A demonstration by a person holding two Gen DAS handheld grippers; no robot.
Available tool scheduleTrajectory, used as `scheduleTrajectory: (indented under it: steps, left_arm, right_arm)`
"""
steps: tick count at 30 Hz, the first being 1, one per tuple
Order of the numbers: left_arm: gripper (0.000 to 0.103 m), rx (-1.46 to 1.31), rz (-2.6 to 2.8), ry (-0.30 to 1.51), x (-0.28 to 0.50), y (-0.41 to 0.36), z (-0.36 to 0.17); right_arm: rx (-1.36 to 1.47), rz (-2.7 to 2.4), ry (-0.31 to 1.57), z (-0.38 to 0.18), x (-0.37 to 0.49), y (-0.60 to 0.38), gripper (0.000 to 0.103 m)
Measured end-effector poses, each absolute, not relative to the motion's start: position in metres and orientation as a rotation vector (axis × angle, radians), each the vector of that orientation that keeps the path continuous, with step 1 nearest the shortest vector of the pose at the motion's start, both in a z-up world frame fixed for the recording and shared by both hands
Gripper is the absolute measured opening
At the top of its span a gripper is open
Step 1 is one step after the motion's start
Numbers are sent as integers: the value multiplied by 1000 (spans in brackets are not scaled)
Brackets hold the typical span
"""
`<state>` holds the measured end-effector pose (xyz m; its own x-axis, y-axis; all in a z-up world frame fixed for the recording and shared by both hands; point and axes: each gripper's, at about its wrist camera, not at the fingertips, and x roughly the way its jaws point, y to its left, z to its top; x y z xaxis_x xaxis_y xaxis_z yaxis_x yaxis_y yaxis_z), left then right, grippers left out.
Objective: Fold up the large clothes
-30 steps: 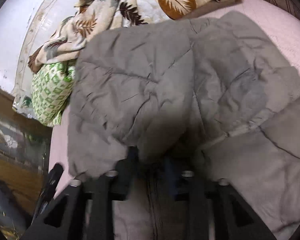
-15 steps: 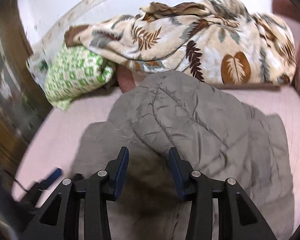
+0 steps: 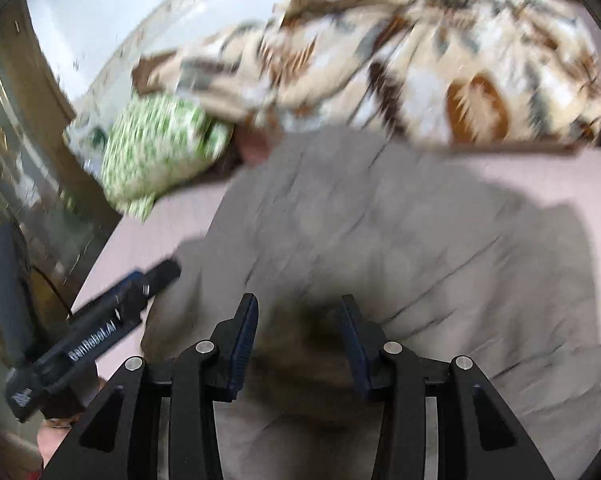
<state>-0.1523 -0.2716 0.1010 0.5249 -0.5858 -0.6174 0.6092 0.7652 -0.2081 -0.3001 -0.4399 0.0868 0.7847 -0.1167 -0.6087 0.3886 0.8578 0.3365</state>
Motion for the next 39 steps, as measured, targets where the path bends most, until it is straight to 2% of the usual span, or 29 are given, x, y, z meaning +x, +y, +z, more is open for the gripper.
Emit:
scheduleTrajectory:
  steps: [4, 11, 18, 23, 26, 28, 30, 35, 39]
  left_arm:
    - [71, 93, -735, 724, -154, -293, 91]
    - [73, 226, -704, 822, -148, -323, 45]
    - [76, 261, -690, 824, -148, -327, 31]
    - [76, 250, -695, 790, -165, -315, 47]
    - [76, 220, -732, 782, -185, -300, 67]
    - [76, 206, -745, 763, -200, -290, 79]
    - [76, 189, -768, 746, -221, -274, 91]
    - [76, 190, -781, 689, -282, -226, 101]
    - [76, 201, -770, 730, -322, -192, 85]
  right_arm:
    - [434, -365, 629, 85, -301, -469, 45]
    - [398, -396, 771, 32, -281, -482, 45]
    - [408, -392, 803, 10, -275, -489, 45]
    - [394, -396, 821, 17, -278, -484, 45]
    - [403, -365, 763, 43, -306, -467, 47]
    - [405, -347, 731, 59, -335, -450, 59]
    - [417, -323, 710, 69, -363, -432, 64]
    - [452, -310, 684, 72, -437, -390, 65]
    - [438, -328, 716, 62, -481, -363, 65]
